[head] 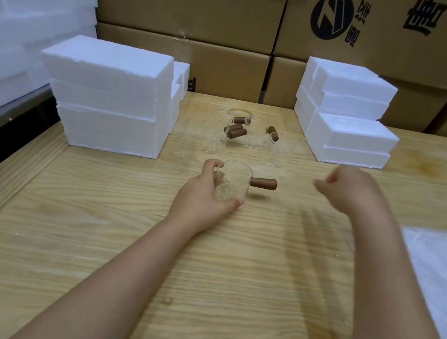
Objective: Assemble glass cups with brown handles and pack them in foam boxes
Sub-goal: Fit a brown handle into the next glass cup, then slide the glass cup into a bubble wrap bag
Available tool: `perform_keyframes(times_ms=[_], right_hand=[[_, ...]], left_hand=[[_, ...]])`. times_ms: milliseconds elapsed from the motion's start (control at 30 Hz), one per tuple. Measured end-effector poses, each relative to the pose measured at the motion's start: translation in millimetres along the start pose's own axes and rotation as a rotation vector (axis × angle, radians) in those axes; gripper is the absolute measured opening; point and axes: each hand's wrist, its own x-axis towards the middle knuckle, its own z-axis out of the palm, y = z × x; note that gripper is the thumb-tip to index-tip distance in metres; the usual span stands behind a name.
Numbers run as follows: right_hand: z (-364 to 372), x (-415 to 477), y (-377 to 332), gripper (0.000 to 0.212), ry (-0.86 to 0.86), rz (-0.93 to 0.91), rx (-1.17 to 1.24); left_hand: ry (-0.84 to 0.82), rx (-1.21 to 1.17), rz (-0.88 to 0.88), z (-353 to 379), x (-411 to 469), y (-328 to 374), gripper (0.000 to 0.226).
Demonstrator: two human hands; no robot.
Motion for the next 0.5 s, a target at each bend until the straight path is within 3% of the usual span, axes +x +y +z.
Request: perform_keyframes(times_ms=[133, 300, 400, 500], right_hand=[[-39.3, -6.5, 41.9, 0.038, -0.147, 0.218, -0.22], [-33.1, -18.2, 58.8, 0.046, -0.376, 0.304, -0.311], [-30.6, -12.3, 59.7, 0.024, -0.325, 0.319, -0.291], [-35.4, -4.1, 66.1, 0.034, -0.216, 0.365, -0.242]], left_hand=[[0.044, -0.025, -0.041, -1.1, 1.4, -1.4, 0.08], [0.1, -0.04, -0.07, -3.1, 2.9, -1.4, 0.085], [0.099, -0.048, -0.068, -2.8, 3.8, -3.3, 0.095], [0.098, -0.101, -0.051, -5.6, 4.3, -2.8, 0.105]])
